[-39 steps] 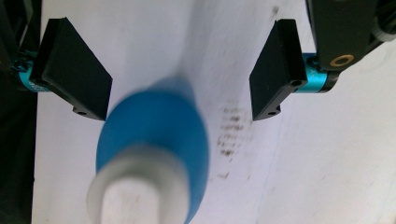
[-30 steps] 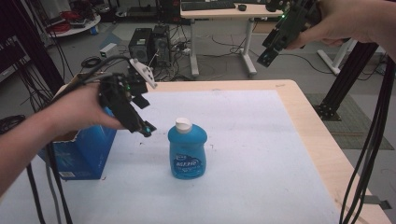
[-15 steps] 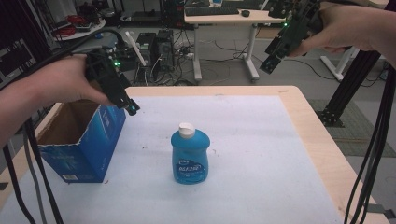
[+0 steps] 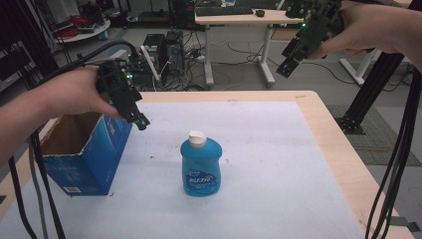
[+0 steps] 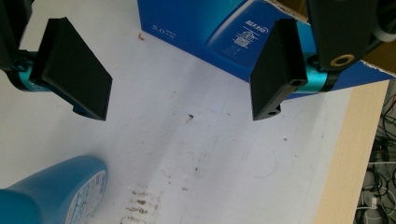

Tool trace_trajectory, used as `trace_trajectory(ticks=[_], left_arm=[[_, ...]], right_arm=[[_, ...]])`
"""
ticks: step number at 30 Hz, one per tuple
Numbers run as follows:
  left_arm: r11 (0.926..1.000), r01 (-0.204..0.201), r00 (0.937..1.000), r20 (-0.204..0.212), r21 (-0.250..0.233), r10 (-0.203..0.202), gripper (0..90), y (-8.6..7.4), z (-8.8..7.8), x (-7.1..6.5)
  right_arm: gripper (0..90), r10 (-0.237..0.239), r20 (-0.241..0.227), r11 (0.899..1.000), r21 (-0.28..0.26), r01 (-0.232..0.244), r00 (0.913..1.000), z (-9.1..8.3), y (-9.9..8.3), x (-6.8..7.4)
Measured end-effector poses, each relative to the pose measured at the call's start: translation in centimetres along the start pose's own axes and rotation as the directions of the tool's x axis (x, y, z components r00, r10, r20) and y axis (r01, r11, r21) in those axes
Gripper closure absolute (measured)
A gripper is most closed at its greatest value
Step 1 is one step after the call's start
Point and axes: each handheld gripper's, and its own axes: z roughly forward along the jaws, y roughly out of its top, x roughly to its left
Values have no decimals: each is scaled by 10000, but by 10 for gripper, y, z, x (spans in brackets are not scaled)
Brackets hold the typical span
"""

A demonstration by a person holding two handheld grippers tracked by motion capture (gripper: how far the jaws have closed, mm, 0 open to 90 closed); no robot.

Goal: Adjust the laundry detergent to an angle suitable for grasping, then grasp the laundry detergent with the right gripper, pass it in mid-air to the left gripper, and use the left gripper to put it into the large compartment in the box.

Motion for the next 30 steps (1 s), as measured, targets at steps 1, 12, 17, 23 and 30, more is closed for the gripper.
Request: trace_trajectory(ticks=[1, 12, 17, 23, 30], left_arm=[[10000, 6, 10000, 7, 12, -6, 213, 0, 1, -1], [10000, -94, 9998, 146, -12, 95, 213, -1, 1, -1], [9999, -67, 9999, 155, -101, 69, 213, -3, 1, 1], [9999, -75, 9997, 210, -130, 78, 213, -3, 1, 3], [9999, -147, 9997, 208, -64, 149, 212, -2, 0, 1]], right_arm=[[151, -12, 0, 10000, -3, 12, 10000, 0, 0, 0], [152, -213, -65, 9996, -160, 211, 9998, 1, -1, 2], [151, -451, -179, 9972, -608, 440, 9988, 2, -8, 5], [151, -737, -658, 9845, -1638, 621, 9951, 13, -26, 12], [151, -976, -1159, 9728, -2207, 701, 9885, 42, -39, 23]])
